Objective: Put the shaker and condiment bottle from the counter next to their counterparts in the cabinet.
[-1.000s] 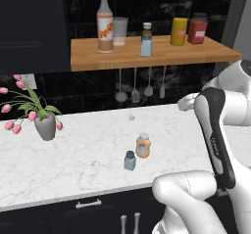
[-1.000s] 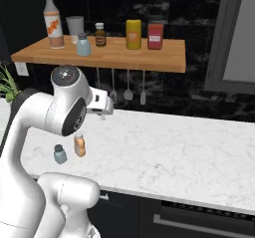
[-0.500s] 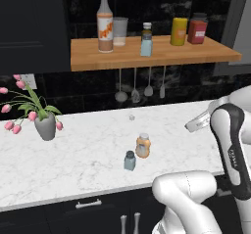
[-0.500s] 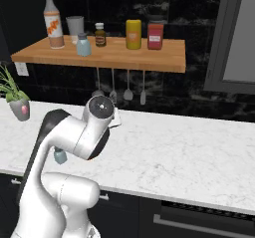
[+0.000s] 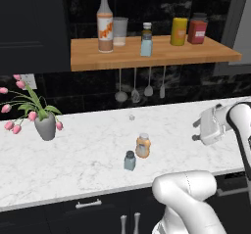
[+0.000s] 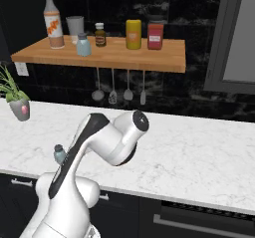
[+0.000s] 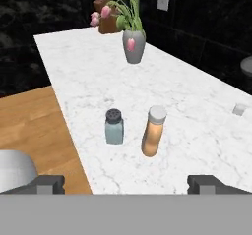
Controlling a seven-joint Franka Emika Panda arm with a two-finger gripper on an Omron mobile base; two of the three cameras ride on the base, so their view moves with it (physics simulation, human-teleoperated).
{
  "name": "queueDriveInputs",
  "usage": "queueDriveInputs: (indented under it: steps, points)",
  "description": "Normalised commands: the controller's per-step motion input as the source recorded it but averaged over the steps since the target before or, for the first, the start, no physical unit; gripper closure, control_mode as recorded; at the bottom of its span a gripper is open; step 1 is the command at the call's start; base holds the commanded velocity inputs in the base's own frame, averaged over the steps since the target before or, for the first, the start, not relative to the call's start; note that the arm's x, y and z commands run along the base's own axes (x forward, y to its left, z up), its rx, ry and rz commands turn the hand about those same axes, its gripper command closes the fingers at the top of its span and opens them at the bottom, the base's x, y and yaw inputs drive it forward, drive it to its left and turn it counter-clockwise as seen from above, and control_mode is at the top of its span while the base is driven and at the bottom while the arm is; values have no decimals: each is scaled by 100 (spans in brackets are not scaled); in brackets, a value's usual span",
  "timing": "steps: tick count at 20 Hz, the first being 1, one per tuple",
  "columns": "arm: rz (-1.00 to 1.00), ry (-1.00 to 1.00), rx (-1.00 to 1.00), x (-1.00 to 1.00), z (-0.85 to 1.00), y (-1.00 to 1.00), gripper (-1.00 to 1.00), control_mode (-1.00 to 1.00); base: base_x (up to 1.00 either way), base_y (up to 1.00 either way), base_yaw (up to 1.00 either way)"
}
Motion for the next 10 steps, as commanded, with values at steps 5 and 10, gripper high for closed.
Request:
queueDriveInputs:
  steps: [5,10]
  points:
    - [12,-1,1,1,-5,-1,-100,-100,0,0,0]
    - [0,-10,0,4,-47,13,-100,-100,0,0,0]
